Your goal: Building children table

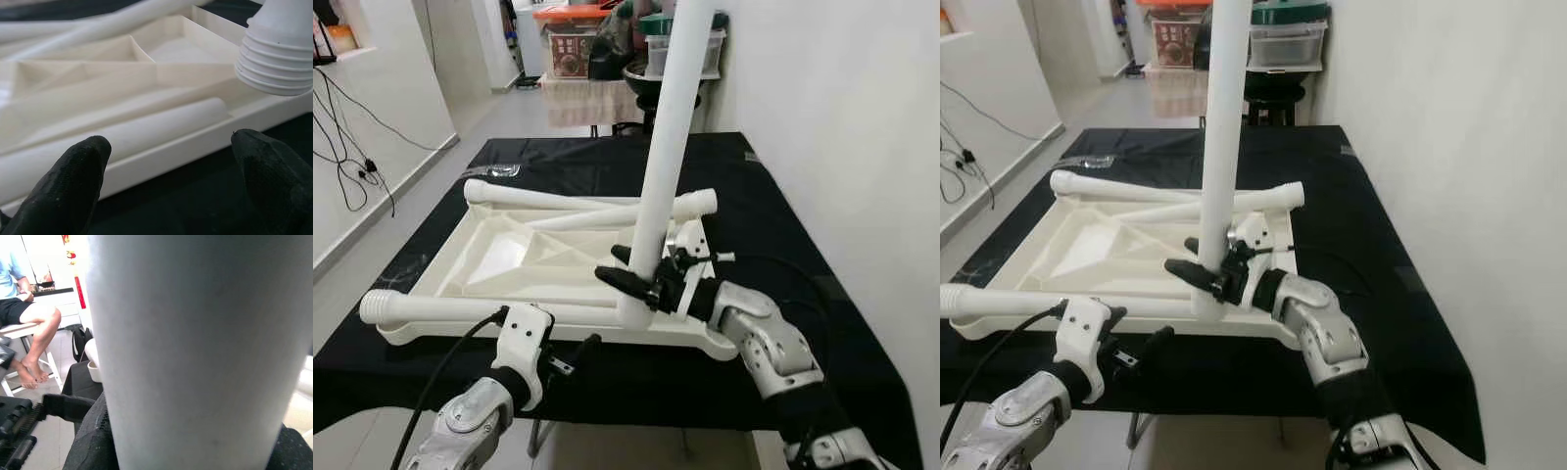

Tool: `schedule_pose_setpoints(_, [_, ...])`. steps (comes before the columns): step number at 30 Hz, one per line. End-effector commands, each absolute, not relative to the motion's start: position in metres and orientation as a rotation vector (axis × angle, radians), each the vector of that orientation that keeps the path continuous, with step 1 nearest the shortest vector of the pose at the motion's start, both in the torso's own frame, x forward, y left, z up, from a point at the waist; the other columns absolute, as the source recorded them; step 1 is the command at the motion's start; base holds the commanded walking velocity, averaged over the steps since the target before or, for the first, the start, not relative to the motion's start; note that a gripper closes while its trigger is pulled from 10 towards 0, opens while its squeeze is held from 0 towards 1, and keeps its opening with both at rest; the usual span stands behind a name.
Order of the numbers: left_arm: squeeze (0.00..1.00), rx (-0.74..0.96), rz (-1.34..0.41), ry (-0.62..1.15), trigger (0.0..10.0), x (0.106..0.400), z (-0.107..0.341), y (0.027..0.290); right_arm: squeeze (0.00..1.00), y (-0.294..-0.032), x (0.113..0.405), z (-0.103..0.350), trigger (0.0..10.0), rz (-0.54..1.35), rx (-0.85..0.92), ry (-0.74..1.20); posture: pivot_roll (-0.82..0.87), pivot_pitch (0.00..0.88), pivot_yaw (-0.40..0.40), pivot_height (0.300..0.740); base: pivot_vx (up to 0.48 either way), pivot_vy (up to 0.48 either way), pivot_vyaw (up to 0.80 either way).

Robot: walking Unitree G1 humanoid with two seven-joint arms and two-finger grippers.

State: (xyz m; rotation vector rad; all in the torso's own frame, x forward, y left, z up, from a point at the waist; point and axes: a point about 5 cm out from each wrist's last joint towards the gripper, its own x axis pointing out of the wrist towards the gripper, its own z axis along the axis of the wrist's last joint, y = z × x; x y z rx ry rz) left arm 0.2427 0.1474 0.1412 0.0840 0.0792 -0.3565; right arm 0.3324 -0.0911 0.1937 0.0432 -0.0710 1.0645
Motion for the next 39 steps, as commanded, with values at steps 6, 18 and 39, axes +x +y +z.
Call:
schedule_pose_setpoints(6, [0.00, 0.097, -0.389, 0.079, 10.0, 0.231, 0.143, 0.155, 0.00, -0.087, 0.336, 0.205, 10.0, 1.121, 0.019, -0.112, 0.07, 0.137, 0.024, 0.740, 0.000, 0.000, 0.00])
schedule_pose_setpoints(18, [0.00, 0.144, -0.422, 0.051, 10.0, 0.220, 0.148, 0.151, 0.00, -0.084, 0.332, 0.208, 10.0, 1.241, -0.011, -0.103, 0.08, 0.154, 0.024, 0.740, 0.000, 0.000, 0.00])
schedule_pose_setpoints(39, [0.00, 0.228, -0.754, 0.088, 10.0, 0.175, 0.151, 0.124, 0.00, -0.117, 0.342, 0.216, 10.0, 1.338, -0.015, -0.070, 0.11, 0.178, 0.018, 0.740, 0.000, 0.000, 0.00])
